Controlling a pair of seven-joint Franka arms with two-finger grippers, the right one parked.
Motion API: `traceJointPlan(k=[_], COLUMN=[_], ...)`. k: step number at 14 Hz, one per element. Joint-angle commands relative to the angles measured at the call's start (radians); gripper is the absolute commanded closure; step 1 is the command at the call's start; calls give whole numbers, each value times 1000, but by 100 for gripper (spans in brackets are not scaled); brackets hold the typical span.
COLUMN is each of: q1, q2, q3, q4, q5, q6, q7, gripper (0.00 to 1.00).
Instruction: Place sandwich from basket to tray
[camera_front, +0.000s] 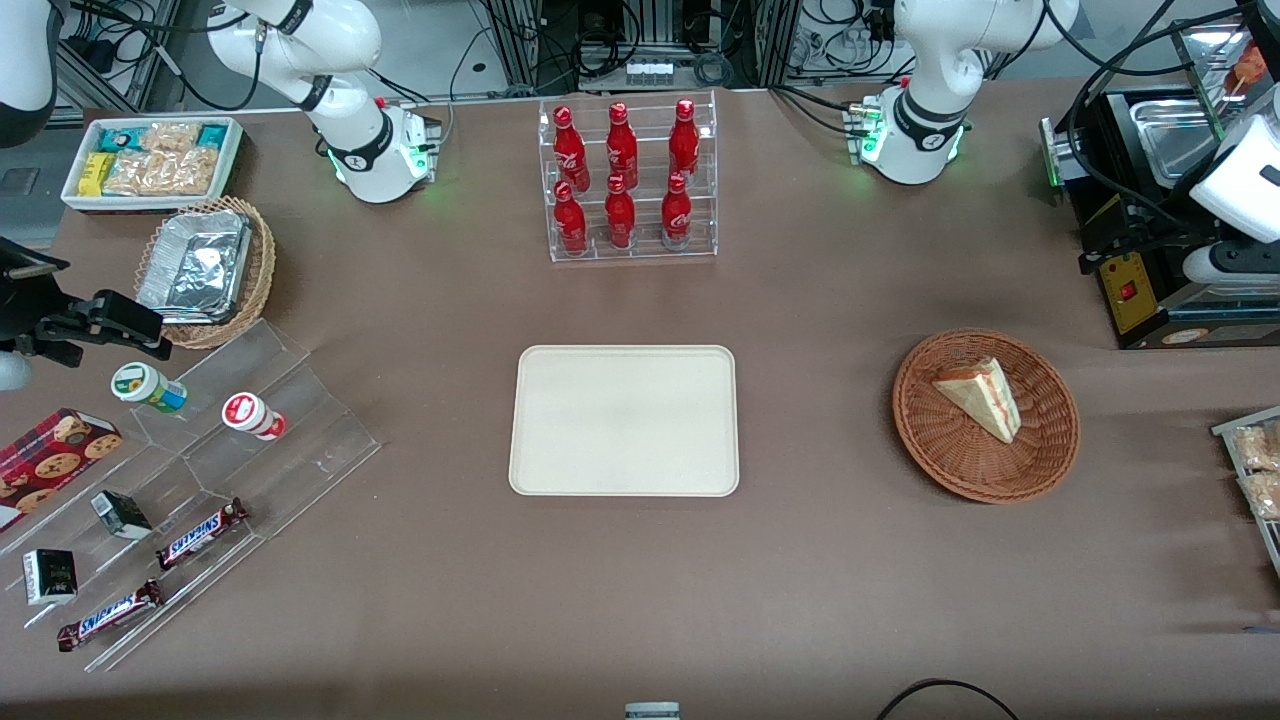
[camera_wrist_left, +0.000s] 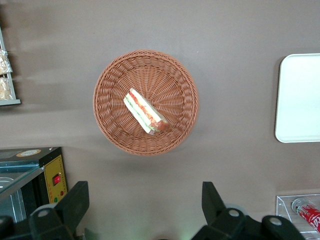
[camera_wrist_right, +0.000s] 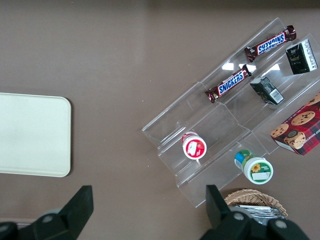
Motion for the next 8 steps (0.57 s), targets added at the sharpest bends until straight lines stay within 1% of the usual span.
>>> traceJointPlan(k=[1, 5, 8], q1=[-5, -1, 11], q2=[-9, 5, 52], q3=[-3, -3, 2], q4=[5, 6, 8], q5=[11, 11, 14], q6=[-16, -12, 1], q7=[-19, -19, -22], gripper=[0, 0, 0])
